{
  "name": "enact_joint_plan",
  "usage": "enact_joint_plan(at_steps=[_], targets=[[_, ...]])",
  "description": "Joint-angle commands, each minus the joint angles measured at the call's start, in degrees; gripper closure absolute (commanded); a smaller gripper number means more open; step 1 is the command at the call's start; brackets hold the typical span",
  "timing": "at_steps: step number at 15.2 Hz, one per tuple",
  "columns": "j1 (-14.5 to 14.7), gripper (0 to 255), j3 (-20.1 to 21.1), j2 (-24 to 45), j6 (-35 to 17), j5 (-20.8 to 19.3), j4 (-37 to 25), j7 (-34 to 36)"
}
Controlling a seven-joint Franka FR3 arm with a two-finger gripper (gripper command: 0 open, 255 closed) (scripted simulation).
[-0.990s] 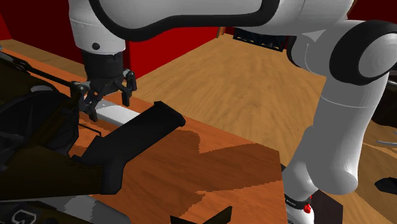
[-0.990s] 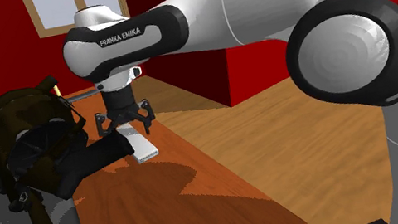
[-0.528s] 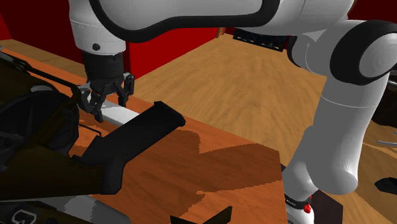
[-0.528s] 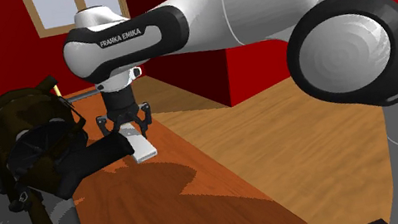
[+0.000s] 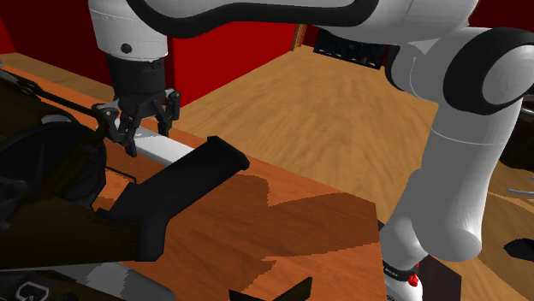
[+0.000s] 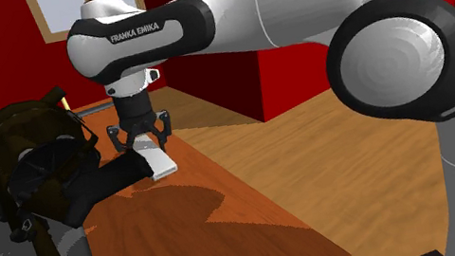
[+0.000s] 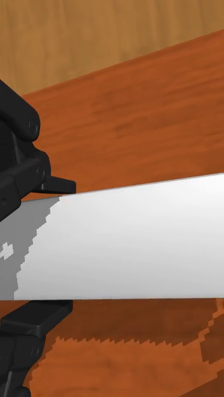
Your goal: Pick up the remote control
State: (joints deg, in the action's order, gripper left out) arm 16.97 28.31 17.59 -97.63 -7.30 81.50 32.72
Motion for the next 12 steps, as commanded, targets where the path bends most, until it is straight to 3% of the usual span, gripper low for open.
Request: enact_joint_plan(at_steps=[1, 12], targets=[[0.27, 255, 0.04, 0.30, 1.91, -0.13, -2.19, 0.04], [1.87, 255, 0.16, 2.51, 10.11, -1.15, -12.46, 0.32]])
